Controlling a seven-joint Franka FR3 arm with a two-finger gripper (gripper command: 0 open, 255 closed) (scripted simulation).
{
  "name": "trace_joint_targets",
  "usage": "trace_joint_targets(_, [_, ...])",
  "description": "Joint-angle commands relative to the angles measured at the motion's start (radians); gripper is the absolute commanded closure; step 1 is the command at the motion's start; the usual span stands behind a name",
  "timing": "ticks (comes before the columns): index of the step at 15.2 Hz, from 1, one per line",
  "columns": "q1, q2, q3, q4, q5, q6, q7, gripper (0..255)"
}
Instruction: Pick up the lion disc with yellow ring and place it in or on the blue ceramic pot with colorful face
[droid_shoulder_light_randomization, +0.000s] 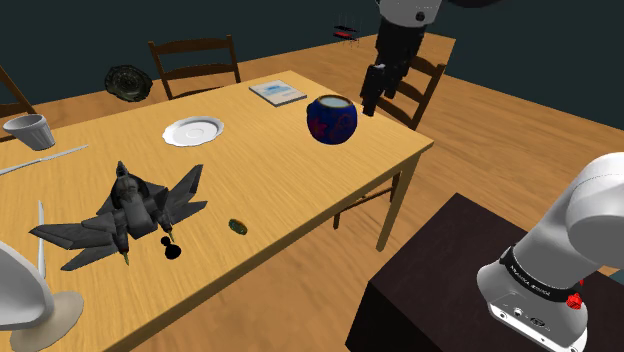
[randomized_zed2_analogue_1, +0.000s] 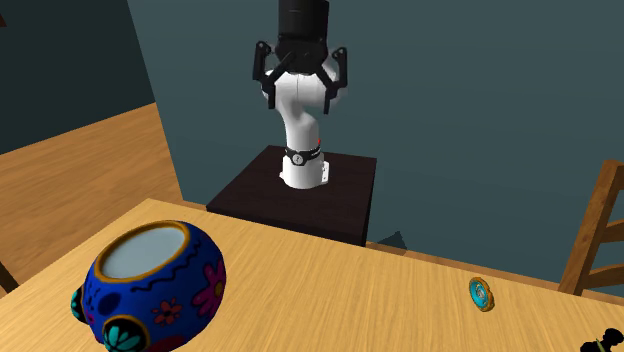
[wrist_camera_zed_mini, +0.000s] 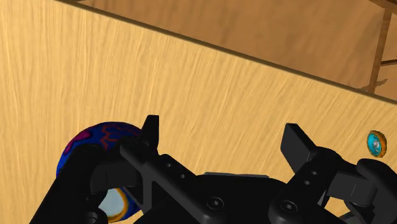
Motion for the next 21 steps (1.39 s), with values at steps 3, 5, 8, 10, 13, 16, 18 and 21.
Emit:
trace_joint_targets(3, [0.018,0.105,0.064,0.029,0.007,0.06,0.062,0])
trace_joint_targets(5, [0.025,0.166,0.095,0.054,0.003,0.088,0.093,0])
trace_joint_targets(8, [0.034,0.263,0.14,0.099,-0.012,0.125,0.143,0])
trace_joint_targets(10, [0.041,0.33,0.168,0.134,-0.029,0.147,0.179,0])
trace_joint_targets(13, [0.056,0.436,0.205,0.194,-0.065,0.173,0.235,0])
trace_joint_targets(16, [0.077,0.547,0.234,0.265,-0.111,0.191,0.294,0])
trace_joint_targets(18, [0.097,0.623,0.248,0.318,-0.145,0.197,0.332,0])
trace_joint_targets(21, [0.136,0.739,0.259,0.406,-0.198,0.199,0.386,0])
